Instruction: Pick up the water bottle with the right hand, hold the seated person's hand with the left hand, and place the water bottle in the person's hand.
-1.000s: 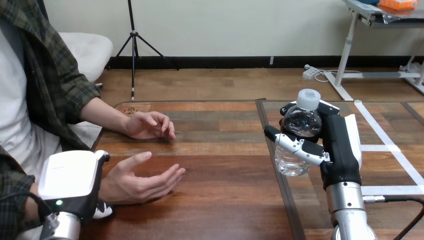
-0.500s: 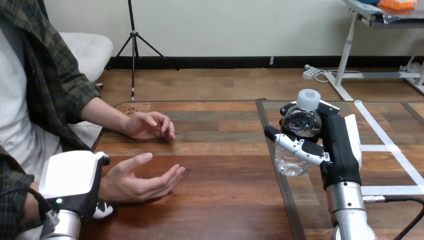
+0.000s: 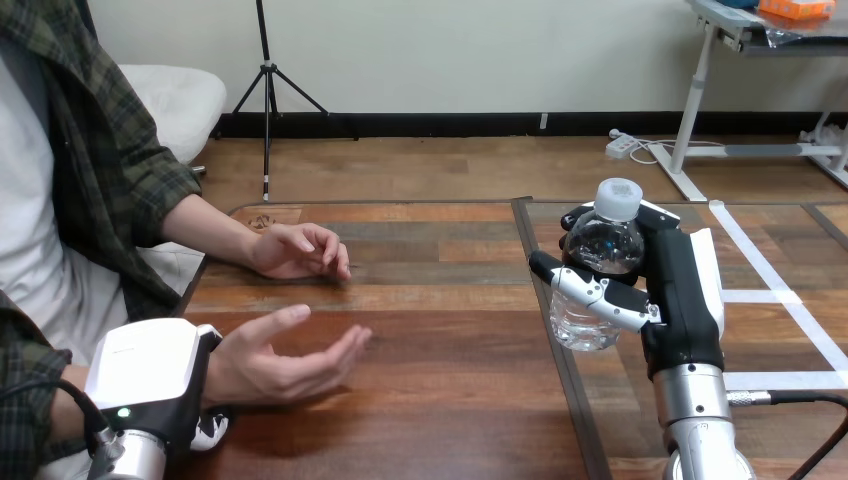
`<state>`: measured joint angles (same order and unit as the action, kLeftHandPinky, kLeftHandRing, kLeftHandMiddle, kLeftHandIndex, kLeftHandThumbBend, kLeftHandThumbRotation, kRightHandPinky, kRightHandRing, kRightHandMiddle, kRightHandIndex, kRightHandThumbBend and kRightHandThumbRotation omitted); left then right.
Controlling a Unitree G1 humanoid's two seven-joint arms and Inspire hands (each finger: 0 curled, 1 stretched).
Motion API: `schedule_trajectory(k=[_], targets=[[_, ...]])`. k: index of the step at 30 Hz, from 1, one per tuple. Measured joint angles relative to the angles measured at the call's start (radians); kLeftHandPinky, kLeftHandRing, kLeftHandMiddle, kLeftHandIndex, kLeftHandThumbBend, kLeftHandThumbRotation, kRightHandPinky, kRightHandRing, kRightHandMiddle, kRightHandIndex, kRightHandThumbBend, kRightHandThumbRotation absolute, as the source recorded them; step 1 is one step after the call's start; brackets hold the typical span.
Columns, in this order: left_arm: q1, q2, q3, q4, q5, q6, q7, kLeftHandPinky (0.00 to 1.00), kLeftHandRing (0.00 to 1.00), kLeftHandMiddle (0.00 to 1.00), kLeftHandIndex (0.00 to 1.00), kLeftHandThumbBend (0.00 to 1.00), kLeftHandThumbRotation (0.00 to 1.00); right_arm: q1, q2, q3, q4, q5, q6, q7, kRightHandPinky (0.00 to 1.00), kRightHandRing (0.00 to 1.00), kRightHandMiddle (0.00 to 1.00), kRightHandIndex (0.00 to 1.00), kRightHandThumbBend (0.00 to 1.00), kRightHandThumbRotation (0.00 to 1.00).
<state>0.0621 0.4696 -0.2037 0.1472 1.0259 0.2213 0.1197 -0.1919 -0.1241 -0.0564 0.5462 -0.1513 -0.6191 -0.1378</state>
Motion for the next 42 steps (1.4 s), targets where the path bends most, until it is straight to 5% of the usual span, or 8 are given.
schedule_trajectory(k=[42], targets=[[-0.004,0.001,-0.012,0.012,-0.056,0.004,0.044,0.50,0.54,0.57,0.57,0.86,0.00,0.000,-0.002,-0.003,-0.001,0.018,0.008,0.006,0.35,0.41,0.47,0.48,0.70,0.00]])
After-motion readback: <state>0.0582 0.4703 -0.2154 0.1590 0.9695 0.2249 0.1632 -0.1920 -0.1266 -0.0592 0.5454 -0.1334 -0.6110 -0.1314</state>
